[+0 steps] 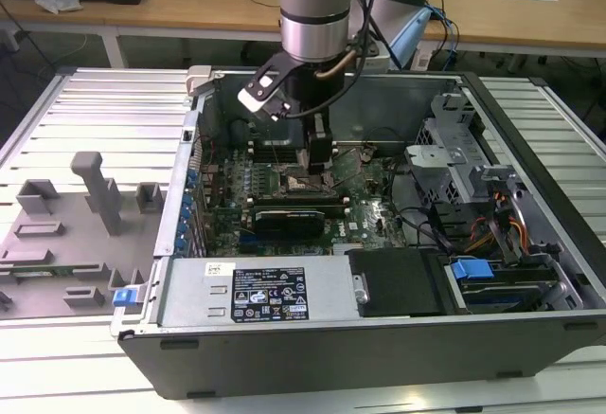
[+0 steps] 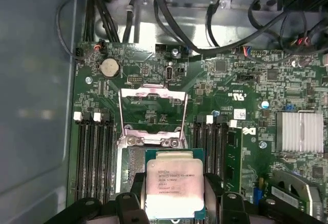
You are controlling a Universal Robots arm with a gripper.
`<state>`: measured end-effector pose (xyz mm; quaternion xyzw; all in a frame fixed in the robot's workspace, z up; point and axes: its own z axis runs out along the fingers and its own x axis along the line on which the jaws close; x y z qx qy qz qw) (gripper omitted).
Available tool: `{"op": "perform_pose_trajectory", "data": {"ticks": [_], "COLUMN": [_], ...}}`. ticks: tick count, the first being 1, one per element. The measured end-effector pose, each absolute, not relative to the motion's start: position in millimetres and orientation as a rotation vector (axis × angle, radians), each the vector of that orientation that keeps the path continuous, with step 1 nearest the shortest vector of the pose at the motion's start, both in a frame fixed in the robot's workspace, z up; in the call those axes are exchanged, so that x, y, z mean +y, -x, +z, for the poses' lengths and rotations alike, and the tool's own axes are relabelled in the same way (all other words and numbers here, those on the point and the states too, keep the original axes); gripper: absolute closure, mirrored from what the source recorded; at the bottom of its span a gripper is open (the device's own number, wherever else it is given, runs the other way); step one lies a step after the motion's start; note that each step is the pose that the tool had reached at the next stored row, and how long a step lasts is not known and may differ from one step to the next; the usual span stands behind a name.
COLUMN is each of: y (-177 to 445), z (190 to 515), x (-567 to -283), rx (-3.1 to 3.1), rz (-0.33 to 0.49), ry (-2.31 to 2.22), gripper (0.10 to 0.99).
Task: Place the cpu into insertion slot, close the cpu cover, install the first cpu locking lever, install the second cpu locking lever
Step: 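Place the cpu into insertion slot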
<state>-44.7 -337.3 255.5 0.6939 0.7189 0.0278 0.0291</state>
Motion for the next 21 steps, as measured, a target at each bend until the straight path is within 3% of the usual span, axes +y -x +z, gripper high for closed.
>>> {"op": "perform_pose_trajectory", "data": {"ticks": [21], "y": [60], "z": [223], "x": [-322], "rx": [2.2], "rz": [0.109], "ry": [-2.127], "gripper": [0.545]}}
